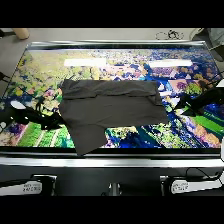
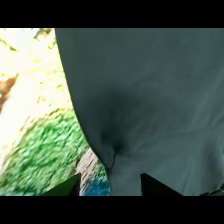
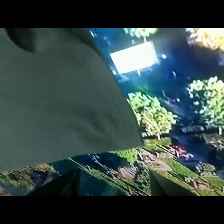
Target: Fold the shirts.
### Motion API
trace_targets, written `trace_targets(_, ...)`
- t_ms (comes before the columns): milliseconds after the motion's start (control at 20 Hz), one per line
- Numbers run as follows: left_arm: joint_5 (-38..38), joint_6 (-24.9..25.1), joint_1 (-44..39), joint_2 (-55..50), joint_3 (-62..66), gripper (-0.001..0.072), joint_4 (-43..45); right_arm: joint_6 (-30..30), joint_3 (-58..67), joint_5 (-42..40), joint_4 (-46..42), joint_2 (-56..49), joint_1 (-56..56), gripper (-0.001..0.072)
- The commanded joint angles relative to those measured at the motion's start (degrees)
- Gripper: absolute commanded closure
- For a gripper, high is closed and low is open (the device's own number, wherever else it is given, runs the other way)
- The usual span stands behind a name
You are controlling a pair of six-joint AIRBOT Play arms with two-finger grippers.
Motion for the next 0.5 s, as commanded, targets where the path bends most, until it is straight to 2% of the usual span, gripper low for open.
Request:
trace_targets(0,7.1,-0.3,-2.4,0.7,-3.9,0.0276,-1.3,-1.6,-3.9,1.2,-2.8,0.1,-0.4,0.0245)
trace_targets(50,8.4,-0.9,-3.1,0.5,-3.9,0.0276,-1.4,-2.7,-5.9,0.4,-2.8,0.1,-0.4,0.0204)
trace_targets(100,9.4,-1.4,-3.8,0.3,-3.9,0.0276,-1.4,-3.6,-8.3,-1.1,-2.3,0.0,-0.4,0.0204)
trace_targets(150,10.1,-1.4,-4.7,0.1,-3.9,0.0322,-1.3,-4.5,-10.3,-3.1,-1.7,0.0,-0.4,0.0204)
trace_targets(250,11.1,-1.8,-5.6,-0.1,-3.9,0.0616,-1.4,-6.1,-13.3,-7.6,0.9,-0.1,-0.4,0.0204)
trace_targets(300,11.5,-1.8,-5.6,-0.1,-3.9,0.0673,-1.4,-6.8,-14.0,-9.0,2.5,-0.4,-0.4,0.0205)
trace_targets(450,11.3,-1.7,-5.5,0.3,-3.9,0.0674,-1.3,-7.5,-14.7,-11.6,5.2,-2.8,0.5,0.0209)
